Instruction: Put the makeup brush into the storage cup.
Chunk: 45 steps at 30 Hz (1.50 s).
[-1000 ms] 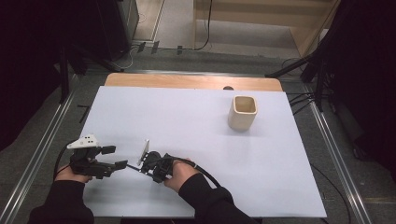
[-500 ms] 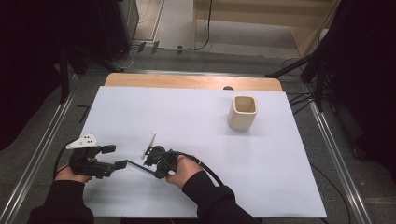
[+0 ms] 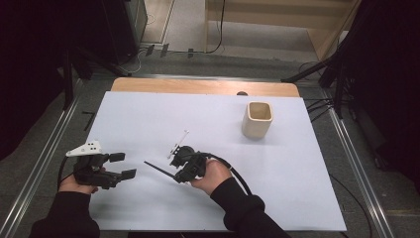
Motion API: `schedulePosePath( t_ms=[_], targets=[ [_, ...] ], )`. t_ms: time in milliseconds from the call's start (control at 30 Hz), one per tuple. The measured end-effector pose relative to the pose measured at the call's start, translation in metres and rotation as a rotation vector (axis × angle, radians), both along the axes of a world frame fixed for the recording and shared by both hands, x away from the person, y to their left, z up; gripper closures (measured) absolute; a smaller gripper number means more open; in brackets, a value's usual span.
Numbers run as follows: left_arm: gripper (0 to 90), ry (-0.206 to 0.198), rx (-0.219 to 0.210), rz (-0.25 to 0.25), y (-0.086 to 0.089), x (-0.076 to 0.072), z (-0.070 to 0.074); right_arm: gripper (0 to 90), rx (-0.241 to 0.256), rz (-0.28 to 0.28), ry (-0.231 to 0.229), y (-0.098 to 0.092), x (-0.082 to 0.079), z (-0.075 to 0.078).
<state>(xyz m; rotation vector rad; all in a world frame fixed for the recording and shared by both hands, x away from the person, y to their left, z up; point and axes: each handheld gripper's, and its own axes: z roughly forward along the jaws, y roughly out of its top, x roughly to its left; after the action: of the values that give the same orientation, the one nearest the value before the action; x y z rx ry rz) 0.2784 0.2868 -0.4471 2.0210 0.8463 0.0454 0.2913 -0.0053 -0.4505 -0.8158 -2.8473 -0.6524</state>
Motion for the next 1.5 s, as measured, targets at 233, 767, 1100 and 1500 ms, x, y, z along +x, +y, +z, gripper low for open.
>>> schedulePosePath(
  t_ms=[233,767,1100,1500],
  targets=[
    [17.1,-0.008,-0.048,-0.06,-0.009,-0.001,0.003,85.1,0.046,-0.021,-0.004,-0.029,0.0,-0.001],
    [16.9,0.013,-0.068,-0.131,-0.034,-0.003,0.009,85.0,0.142,-0.062,0.012,-0.093,0.0,-0.002],
    [16.0,-0.012,-0.03,-0.166,-0.051,-0.008,0.009,85.0,0.155,-0.018,0.011,-0.107,0.0,-0.003],
    [15.0,-0.01,0.006,-0.162,-0.067,-0.008,0.011,85.0,0.177,0.029,-0.021,-0.126,-0.002,0.0]
  ],
)
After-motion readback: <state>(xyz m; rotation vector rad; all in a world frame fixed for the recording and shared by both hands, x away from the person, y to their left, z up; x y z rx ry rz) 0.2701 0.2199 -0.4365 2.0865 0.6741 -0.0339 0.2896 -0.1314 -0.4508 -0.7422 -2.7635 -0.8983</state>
